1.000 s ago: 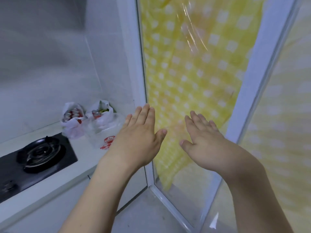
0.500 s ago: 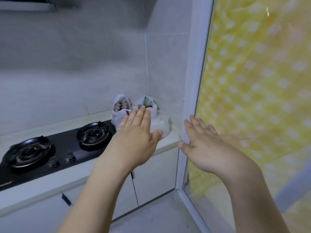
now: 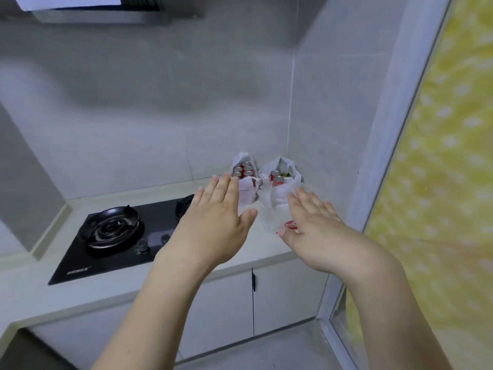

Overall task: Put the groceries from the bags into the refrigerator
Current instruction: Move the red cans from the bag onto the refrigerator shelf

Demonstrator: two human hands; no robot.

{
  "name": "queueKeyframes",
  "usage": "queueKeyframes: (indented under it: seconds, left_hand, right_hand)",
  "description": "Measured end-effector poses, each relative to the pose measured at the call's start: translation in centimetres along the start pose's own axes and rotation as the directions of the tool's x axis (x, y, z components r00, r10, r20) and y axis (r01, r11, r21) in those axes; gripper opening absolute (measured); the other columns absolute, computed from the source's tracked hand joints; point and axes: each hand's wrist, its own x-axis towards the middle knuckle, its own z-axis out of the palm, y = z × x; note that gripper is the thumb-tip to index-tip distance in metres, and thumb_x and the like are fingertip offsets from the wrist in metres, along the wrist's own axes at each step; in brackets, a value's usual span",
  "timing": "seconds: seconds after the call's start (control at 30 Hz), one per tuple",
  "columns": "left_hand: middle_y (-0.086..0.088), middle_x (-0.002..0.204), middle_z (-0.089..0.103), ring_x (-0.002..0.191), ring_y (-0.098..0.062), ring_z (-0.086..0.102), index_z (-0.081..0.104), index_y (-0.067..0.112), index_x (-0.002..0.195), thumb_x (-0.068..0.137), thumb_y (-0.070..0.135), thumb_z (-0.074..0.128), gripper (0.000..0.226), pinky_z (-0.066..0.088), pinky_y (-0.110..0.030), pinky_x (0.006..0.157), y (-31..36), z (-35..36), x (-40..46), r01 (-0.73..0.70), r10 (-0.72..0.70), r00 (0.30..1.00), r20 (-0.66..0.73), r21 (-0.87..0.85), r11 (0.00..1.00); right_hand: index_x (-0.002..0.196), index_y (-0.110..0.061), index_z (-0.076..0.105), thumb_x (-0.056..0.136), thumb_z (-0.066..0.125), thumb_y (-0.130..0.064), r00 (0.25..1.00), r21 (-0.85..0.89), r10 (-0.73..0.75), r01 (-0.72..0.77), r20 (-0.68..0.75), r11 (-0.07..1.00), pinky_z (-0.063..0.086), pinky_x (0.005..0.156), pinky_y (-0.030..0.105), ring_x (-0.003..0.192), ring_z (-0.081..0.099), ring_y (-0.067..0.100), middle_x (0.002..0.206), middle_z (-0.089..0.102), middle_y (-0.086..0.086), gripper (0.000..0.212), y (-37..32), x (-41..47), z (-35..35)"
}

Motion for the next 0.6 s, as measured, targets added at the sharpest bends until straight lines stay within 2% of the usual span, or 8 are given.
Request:
queueKeyframes:
  seconds: [0.33,0.6]
  left_hand:
    - [-0.001,0.166,-0.013,0.152,-0.015,-0.014,-0.005,0.014,0.158,0.104,0.051,0.021,0.070,-0.006,-0.036,0.124,-5.4,1.6,4.0,0.086,-0.087,0.996,0.031,0.016,0.996]
    - [-0.001,0.166,-0.012,0.152,-0.016,-0.014,-0.005,0.015,0.158,0.104,0.052,0.020,0.070,-0.006,-0.036,0.124,-7.3,3.5,13.2,0.090,-0.093,0.994,0.054,0.049,0.995]
  right_hand:
    - [0.156,-0.016,-0.011,0.105,0.027,-0.040,0.996,0.003,-0.056,0.055,0.072,0.998,-0.013,0.119,0.033,0.148,-0.022,0.015,0.160,-0.025,0.002,0.068,-1.7,8.4,1.8]
    - [0.155,-0.015,-0.011,0.104,0.028,-0.040,0.993,0.022,-0.086,0.084,0.075,0.996,-0.010,0.121,0.035,0.148,-0.020,0.015,0.161,-0.024,0.002,0.069,0.1,18.5,2.0]
